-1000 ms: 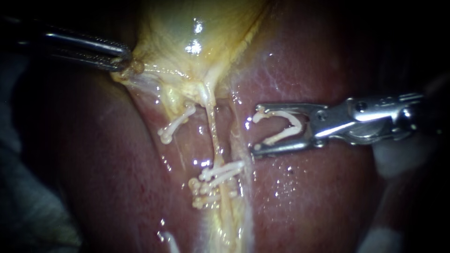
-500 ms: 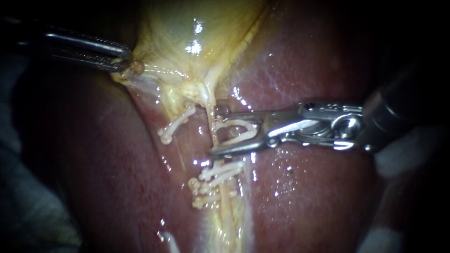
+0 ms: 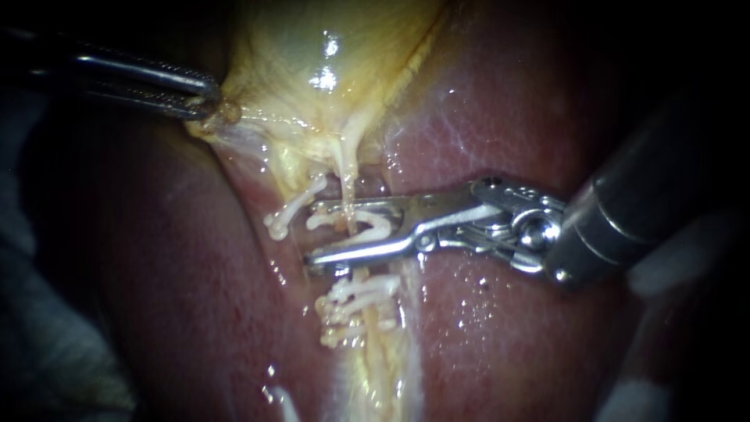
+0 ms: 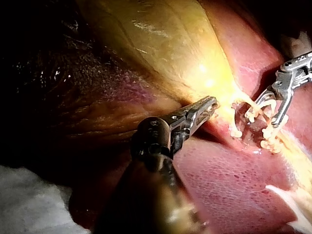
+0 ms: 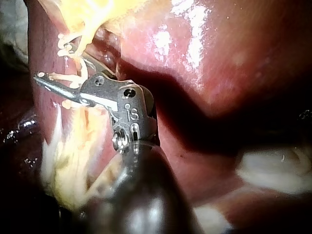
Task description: Clipping third clip right tube
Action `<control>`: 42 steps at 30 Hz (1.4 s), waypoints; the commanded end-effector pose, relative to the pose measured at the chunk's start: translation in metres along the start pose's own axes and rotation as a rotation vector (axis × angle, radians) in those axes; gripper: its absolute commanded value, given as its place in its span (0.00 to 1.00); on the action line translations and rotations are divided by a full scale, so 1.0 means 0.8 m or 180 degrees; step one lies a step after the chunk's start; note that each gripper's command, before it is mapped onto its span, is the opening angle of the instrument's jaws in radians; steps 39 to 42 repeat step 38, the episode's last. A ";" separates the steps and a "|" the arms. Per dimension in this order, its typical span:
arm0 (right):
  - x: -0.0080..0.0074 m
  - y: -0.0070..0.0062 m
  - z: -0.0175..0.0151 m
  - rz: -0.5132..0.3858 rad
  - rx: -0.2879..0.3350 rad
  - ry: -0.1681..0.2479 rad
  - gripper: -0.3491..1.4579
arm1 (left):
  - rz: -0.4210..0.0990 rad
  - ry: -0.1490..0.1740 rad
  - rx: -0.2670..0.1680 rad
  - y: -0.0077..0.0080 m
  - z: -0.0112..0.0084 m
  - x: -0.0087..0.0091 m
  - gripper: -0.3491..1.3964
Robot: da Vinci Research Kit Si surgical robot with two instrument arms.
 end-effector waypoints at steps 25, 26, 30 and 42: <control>0.0018 -0.0009 -0.0027 0.0427 0.0086 0.0053 0.00 | -0.0003 0.0001 0.0003 0.0001 0.0001 0.0000 0.00; 0.0017 -0.0009 -0.0027 0.0425 0.0091 0.0061 0.00 | -0.0003 0.0002 0.0003 0.0001 0.0001 0.0000 0.00; 0.0014 -0.0010 -0.0026 0.0421 0.0089 0.0050 0.00 | -0.0003 0.0002 0.0003 0.0001 0.0001 0.0000 0.00; 0.0006 -0.0008 -0.0022 0.0464 0.0084 0.0035 0.02 | -0.0003 0.0002 0.0004 0.0001 0.0002 0.0001 0.00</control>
